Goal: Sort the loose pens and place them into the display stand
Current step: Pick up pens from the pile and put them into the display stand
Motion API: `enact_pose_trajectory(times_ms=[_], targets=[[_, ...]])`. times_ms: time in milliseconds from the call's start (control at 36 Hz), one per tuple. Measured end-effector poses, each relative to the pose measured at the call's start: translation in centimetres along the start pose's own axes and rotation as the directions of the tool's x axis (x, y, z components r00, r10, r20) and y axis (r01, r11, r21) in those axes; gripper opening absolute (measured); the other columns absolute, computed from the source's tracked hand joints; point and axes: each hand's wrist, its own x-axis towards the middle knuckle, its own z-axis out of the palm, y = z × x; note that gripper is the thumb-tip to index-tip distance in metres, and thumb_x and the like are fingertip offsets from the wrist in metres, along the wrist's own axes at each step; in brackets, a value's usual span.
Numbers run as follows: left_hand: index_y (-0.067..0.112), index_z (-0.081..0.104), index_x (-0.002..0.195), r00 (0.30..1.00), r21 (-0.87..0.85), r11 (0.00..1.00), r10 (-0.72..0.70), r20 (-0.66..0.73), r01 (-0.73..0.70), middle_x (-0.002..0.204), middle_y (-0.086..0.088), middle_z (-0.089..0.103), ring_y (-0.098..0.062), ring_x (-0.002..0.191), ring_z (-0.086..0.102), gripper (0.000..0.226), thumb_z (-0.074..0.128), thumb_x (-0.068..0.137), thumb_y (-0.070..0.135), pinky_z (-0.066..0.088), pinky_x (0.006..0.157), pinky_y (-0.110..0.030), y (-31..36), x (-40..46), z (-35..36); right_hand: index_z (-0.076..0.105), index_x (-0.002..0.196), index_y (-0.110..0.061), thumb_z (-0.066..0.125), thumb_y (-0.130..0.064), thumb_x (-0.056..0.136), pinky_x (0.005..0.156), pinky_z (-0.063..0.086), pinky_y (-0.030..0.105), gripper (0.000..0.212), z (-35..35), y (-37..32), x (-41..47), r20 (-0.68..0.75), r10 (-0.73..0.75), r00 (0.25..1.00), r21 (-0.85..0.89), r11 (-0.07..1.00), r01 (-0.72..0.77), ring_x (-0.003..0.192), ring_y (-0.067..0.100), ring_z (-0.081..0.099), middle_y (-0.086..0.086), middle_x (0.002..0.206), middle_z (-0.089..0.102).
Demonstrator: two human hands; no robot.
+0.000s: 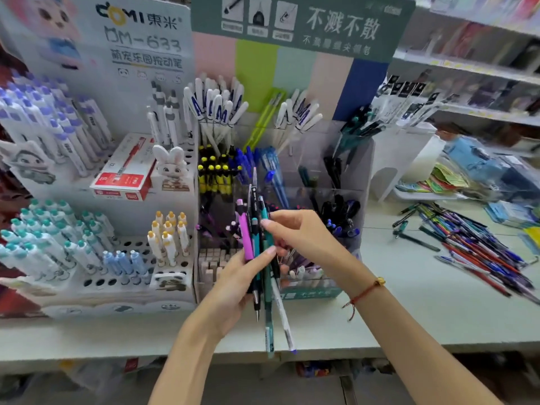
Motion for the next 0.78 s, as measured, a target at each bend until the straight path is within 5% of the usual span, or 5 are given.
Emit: enact_pose_trajectory(times_ms=[194, 333, 500, 611, 778], targets=[[0.017, 0.060, 0.109, 0.998, 0.016, 0.998, 0.061, -0.017, -0.061, 0.088, 0.008, 0.075, -0.010, 0.079, 0.072, 0.015, 0.053, 0.096, 0.016, 0.058, 0.064, -0.024, -0.2, 1.3, 3.2, 0.067, 0.100, -0.014, 0.056, -0.014, 0.096, 0.059, 0.049, 0.013, 0.012, -4.6, 0.3, -1.3, -0.473, 0.031, 0.881, 0.300, 0.945, 0.128, 0.068, 0.000, 0.066, -0.003, 0.081, 0.069], [0.016, 0.061, 0.111, 0.996, -0.016, 0.996, 0.085, 0.002, -0.085, 0.083, 0.005, 0.069, -0.011, 0.072, 0.064, 0.017, 0.053, 0.096, 0.015, 0.058, 0.067, -0.029, 0.4, 2.6, 4.6, 0.044, 0.118, -0.013, 0.057, -0.009, 0.095, 0.070, 0.054, 0.018, 0.027, -9.7, -0.8, -0.2, -0.865, -0.027, 0.501, 0.216, 0.882, 0.419, 0.072, 0.006, 0.069, 0.004, 0.092, 0.066], [0.018, 0.063, 0.113, 0.989, -0.080, 0.992, 0.109, 0.099, -0.101, 0.087, 0.003, 0.065, -0.015, 0.076, 0.060, 0.024, 0.059, 0.089, 0.020, 0.056, 0.075, -0.037, 1.7, 4.1, 5.7, 0.040, 0.132, -0.003, 0.058, -0.001, 0.092, 0.072, 0.058, 0.026, 0.044, -13.9, -2.7, 3.0, -0.932, -0.291, 0.214, -0.163, 0.868, 0.469, 0.076, 0.000, 0.066, -0.013, 0.092, 0.057], [0.016, 0.063, 0.116, 0.975, -0.121, 0.991, 0.083, 0.208, -0.058, 0.085, 0.004, 0.064, -0.014, 0.073, 0.060, 0.038, 0.062, 0.079, 0.024, 0.057, 0.075, -0.035, 3.1, 5.0, 6.7, 0.047, 0.126, -0.006, 0.061, -0.007, 0.092, 0.064, 0.057, 0.019, 0.037, -15.4, -2.1, 5.5, -0.862, -0.446, 0.240, -0.360, 0.873, 0.329, 0.075, 0.008, 0.067, -0.003, 0.091, 0.063], [0.012, 0.061, 0.119, 0.975, -0.135, 0.991, 0.048, 0.215, -0.019, 0.087, 0.001, 0.062, -0.013, 0.070, 0.061, 0.039, 0.062, 0.081, 0.021, 0.057, 0.073, -0.032, 4.3, 6.8, 7.7, 0.059, 0.122, -0.016, 0.059, -0.020, 0.095, 0.072, 0.053, 0.030, 0.028, -16.1, -0.7, 7.6, -0.704, -0.528, 0.474, -0.557, 0.825, 0.092, 0.086, 0.019, 0.065, 0.004, 0.098, 0.070]])
